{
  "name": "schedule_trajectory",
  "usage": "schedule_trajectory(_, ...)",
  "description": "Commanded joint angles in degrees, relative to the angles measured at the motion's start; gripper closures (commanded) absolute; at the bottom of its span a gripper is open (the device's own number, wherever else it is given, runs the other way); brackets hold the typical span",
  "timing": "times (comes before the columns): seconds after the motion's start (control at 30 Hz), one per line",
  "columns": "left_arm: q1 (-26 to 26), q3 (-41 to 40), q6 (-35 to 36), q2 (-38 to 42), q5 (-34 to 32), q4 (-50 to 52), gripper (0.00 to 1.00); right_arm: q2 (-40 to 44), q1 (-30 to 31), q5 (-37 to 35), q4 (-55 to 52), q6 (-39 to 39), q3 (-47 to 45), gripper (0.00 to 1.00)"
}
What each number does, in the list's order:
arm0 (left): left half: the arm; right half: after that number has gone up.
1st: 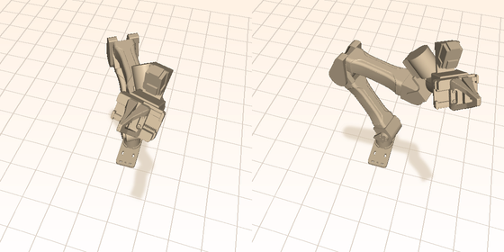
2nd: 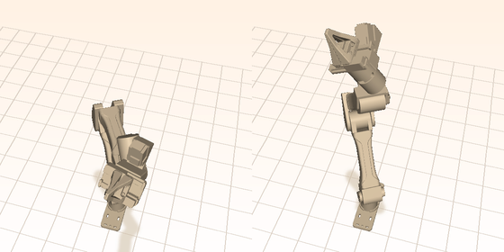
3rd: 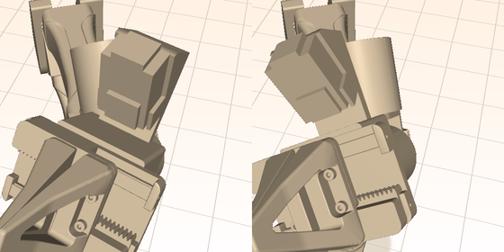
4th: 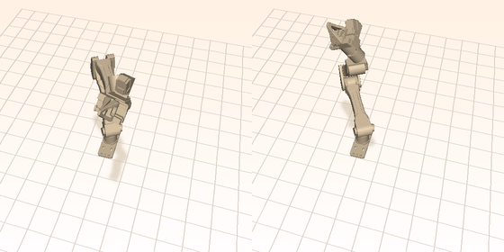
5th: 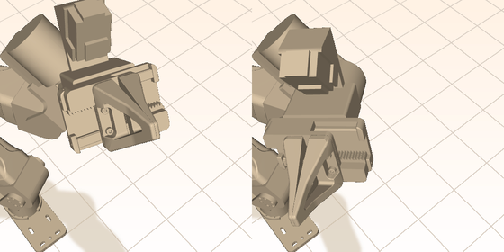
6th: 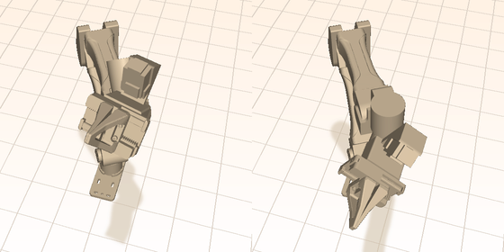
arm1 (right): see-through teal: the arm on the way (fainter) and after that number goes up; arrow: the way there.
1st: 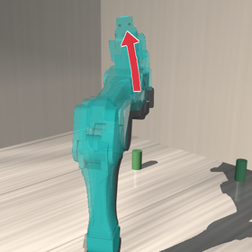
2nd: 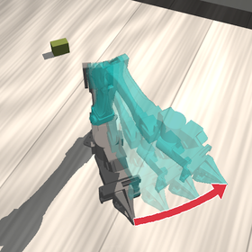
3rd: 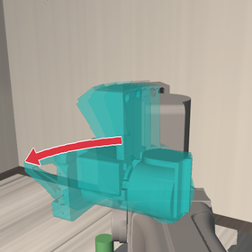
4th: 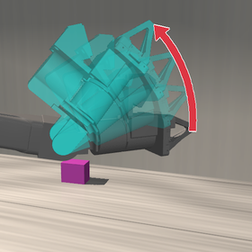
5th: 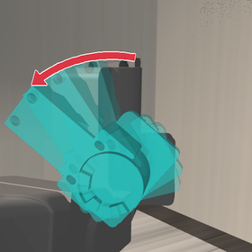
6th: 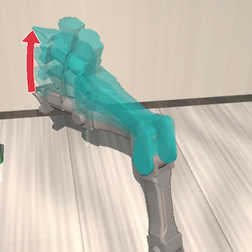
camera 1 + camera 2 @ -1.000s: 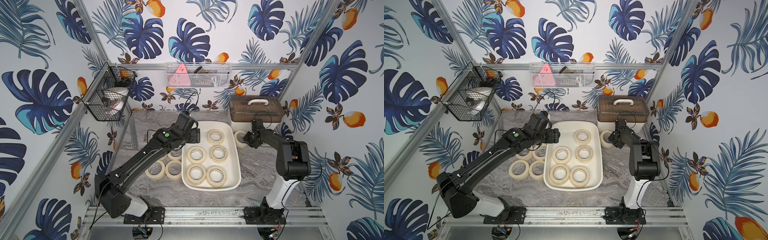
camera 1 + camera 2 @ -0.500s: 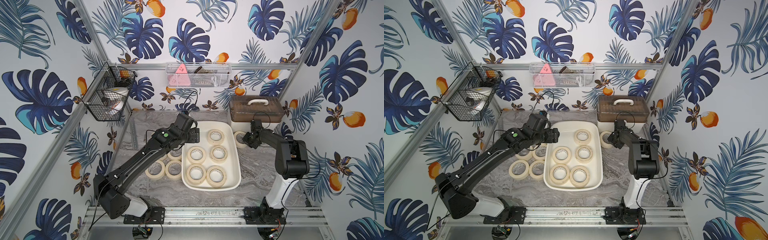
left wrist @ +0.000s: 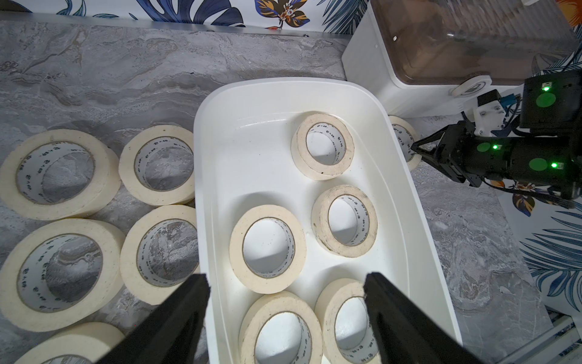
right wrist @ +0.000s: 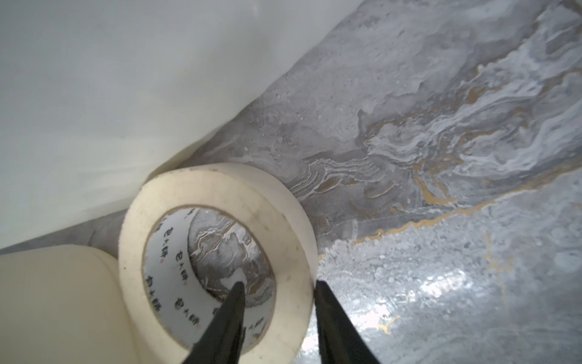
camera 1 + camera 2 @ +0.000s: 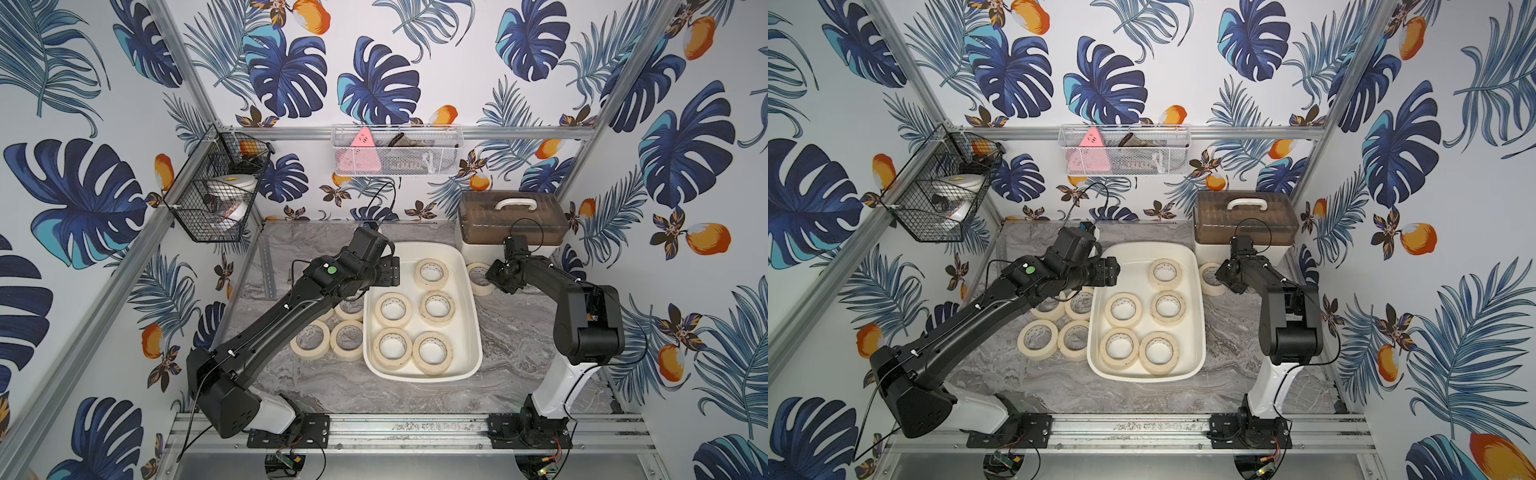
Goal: Take out the art tape in the storage box
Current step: Place the art tape at the center of the board, then pick up the art tape from the storage box.
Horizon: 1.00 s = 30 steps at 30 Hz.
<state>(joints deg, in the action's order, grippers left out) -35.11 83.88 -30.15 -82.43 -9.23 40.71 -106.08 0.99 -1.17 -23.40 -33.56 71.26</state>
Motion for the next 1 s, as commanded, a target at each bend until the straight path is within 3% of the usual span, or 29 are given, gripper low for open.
schedule_trajectory(0.0, 0.1, -0.1, -0.5, 0.6, 0.4, -0.9, 0.15, 1.2, 0.1, 0.1, -2.7, 1.0, 0.4, 0.6)
schedule_trajectory(0.47, 0.1, 0.2, -2.2, -3.5, 5.1, -4.3, 0.14, 12.7, 0.1, 6.0, -11.3, 3.5, 3.0, 0.5)
schedule_trajectory(0.97, 0.0, 6.3, -6.1, -20.7, 4.6, -10.7, 0.19, 25.1, 0.1, 14.3, -14.3, 4.1, 0.4, 0.38)
